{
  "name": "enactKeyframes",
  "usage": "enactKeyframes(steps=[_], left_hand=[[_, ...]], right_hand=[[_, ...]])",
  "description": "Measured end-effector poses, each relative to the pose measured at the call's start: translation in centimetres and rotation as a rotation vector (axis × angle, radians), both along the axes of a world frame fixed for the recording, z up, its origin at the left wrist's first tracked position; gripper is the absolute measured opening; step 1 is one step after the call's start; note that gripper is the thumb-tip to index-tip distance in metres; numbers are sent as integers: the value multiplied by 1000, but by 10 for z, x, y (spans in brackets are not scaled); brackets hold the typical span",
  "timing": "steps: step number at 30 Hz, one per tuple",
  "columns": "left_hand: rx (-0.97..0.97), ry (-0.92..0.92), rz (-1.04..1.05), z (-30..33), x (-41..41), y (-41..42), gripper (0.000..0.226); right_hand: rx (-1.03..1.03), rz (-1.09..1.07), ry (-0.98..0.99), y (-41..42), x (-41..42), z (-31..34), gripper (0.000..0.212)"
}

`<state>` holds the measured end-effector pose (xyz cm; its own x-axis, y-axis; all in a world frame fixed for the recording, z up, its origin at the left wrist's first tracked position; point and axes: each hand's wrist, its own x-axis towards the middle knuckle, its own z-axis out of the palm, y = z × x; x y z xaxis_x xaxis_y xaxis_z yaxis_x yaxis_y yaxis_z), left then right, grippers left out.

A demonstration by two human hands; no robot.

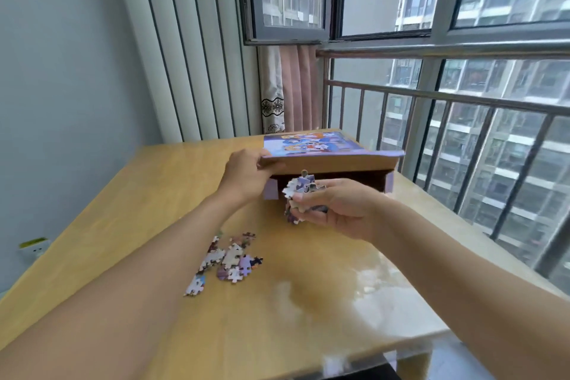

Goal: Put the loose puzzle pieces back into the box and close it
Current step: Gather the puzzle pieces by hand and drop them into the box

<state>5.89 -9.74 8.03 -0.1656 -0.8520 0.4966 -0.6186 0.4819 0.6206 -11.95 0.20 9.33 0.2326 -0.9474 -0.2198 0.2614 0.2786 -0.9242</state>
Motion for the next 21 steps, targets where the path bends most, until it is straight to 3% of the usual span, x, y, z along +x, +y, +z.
enactKeyframes(steps=[2,6,11,13,17,21], left_hand=[[-11,68,-14,14,-2,-3,13],[-21,36,-25,23,-4,-1,15],[-24,57,-71,29,-7,6,2],[-44,55,-81,33,-7,8,12],[-25,45,-108,37,-4,12,13],[-22,82,-123,38,-2,11,16]], right_hand=[[60,-66,-45,-5,-6,0,12],[228,-218,-212,-25,-18,7,23],[327,-343,-300,-41,-21,9,19],[351,-391,-342,-44,-19,10,19],[336,-436,-439,-56,-11,22,4],[283,-616,-599,-68,-1,28,29]])
